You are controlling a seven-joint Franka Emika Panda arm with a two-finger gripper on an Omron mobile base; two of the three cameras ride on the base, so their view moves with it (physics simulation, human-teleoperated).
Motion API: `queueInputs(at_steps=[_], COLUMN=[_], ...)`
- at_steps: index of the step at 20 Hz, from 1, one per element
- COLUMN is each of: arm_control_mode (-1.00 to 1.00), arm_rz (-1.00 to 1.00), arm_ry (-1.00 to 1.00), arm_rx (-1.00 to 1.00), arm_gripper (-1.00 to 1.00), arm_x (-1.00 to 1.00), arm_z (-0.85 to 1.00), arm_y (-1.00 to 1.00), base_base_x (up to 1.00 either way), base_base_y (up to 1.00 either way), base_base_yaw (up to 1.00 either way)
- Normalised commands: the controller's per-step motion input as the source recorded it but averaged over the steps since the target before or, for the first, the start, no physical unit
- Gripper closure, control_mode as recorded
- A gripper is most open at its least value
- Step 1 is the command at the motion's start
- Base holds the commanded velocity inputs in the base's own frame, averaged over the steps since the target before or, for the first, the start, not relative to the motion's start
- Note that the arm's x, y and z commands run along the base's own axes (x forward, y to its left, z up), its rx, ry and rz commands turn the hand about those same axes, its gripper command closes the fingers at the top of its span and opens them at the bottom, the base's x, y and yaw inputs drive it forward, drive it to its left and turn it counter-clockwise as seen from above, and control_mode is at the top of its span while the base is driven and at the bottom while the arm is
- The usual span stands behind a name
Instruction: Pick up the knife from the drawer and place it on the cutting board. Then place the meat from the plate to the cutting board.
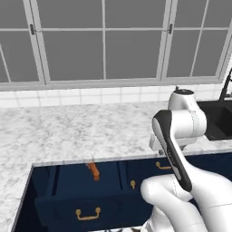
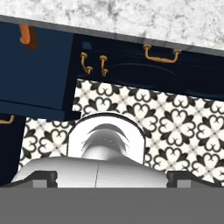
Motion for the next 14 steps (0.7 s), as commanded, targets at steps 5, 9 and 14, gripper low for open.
queueInputs(at_steps=[5,9,14], arm_control_mode=[1.00,1.00,-1.00], arm_rz=[0.00,0.00,0.02], arm_ry=[0.00,0.00,0.00], arm_rx=[0.00,0.00,-0.01], arm_gripper=[-1.00,-1.00,-1.00], arm_x=[0.00,0.00,0.00], arm_z=[0.00,0.00,-0.07], arm_y=[0.00,0.00,0.09], base_base_x=[0.00,0.02,0.09], base_base_y=[-0.46,-0.49,0.06], base_base_yaw=[0.29,0.32,0.17])
